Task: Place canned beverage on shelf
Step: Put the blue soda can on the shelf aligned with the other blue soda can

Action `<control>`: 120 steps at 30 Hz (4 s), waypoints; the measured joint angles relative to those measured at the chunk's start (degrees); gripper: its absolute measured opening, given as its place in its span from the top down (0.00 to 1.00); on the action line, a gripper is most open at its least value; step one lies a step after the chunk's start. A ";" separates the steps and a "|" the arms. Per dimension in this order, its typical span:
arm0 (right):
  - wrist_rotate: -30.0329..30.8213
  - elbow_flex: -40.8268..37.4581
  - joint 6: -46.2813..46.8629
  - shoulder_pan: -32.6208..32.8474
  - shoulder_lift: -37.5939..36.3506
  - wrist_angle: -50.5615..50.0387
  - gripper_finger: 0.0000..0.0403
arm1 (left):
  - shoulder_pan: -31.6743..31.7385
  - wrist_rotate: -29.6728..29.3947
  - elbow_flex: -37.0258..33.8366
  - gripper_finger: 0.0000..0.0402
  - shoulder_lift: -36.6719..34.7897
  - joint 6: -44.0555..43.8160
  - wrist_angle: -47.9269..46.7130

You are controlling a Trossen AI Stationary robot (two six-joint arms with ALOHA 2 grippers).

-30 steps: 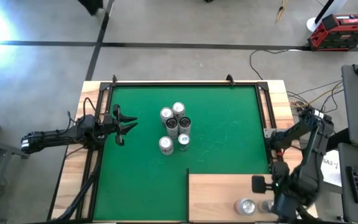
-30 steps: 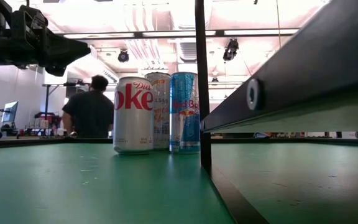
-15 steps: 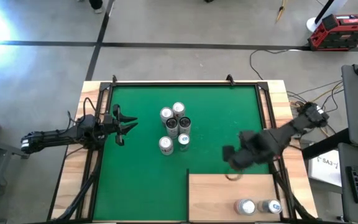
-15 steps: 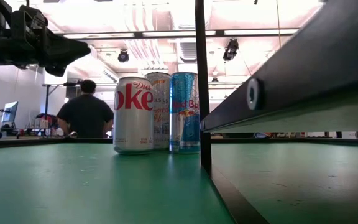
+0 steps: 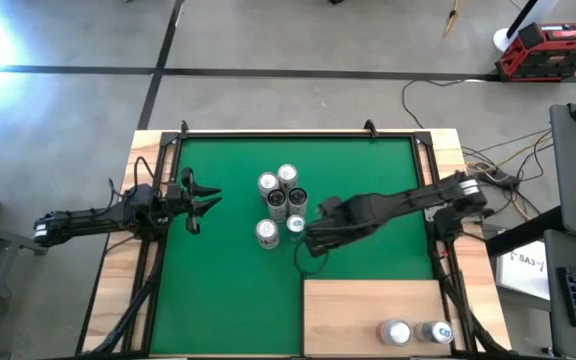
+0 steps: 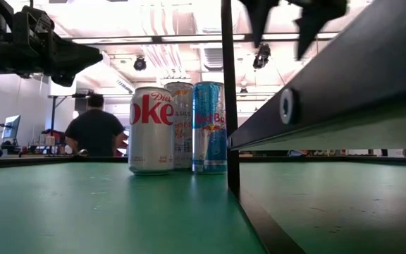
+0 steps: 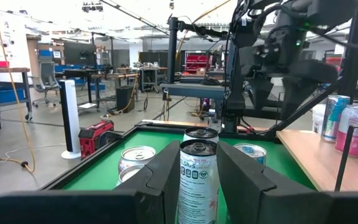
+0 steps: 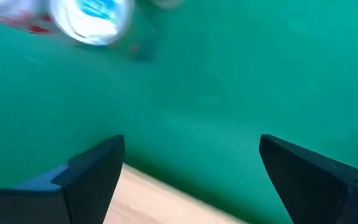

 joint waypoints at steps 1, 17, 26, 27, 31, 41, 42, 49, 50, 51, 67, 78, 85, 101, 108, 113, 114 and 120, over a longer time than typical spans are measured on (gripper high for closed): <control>0.96 1.64 -2.04 -0.11 1.20 0.06 0.10 | -0.02 0.02 0.00 0.78 0.01 0.00 0.00; 15.37 15.14 -4.11 -2.17 14.96 0.76 0.10 | 0.00 0.00 0.00 0.78 0.02 0.02 0.00; 14.66 15.30 -4.14 -2.53 14.74 4.22 0.10 | -0.02 0.02 0.00 0.78 0.02 0.00 0.00; 14.64 15.22 -4.14 -2.57 14.74 4.95 0.10 | -0.02 0.02 0.00 0.78 0.02 0.02 0.00; 13.91 14.73 -4.14 -2.59 15.31 6.09 0.10 | -0.01 0.00 0.00 0.78 0.00 0.01 0.00; 12.41 9.83 -2.68 -2.70 16.27 10.85 0.10 | -0.01 0.00 -0.01 0.78 0.01 0.01 -0.01; 12.52 9.28 -2.68 -2.78 16.25 11.90 0.10 | -0.01 0.00 0.00 0.78 0.02 0.00 0.00; 12.40 5.54 -1.55 -4.60 16.25 16.08 0.10 | 0.00 0.00 0.00 0.78 0.02 0.00 -0.02; 12.02 4.95 -1.48 -4.96 16.25 16.23 0.10 | -0.02 0.01 0.00 0.78 0.00 0.02 -0.01; 11.76 4.44 -1.45 -5.20 16.25 16.33 0.10 | -0.02 0.01 0.00 0.78 0.01 0.00 0.00; 9.09 4.13 -0.10 -5.52 16.14 16.47 0.45 | -0.02 0.02 -0.01 0.78 0.02 0.01 -0.01; 6.33 4.15 5.39 -4.26 12.01 10.24 0.45 | 0.00 0.01 0.00 0.78 0.02 0.00 0.00; 8.12 4.18 15.24 -0.56 5.94 0.77 0.45 | -0.02 0.02 0.00 0.78 0.02 0.00 0.00; 7.42 1.43 41.50 21.98 -2.15 -11.14 0.45 | -0.02 0.00 0.00 0.78 0.02 0.00 -0.04; 4.25 -5.32 55.81 33.01 -5.92 -11.14 0.45 | -0.02 0.00 0.00 0.78 0.02 0.02 -0.04; 3.06 -10.16 64.43 39.27 -10.23 -11.16 0.41 | 0.00 0.00 0.00 0.78 0.00 0.02 -0.04; 2.88 -11.27 65.92 40.35 -11.14 -11.22 0.39 | -0.01 0.00 0.00 0.78 0.00 0.00 -0.04; 0.90 -17.06 71.44 45.53 -15.51 -11.27 0.35 | -0.02 0.02 0.00 0.78 0.02 0.00 -0.04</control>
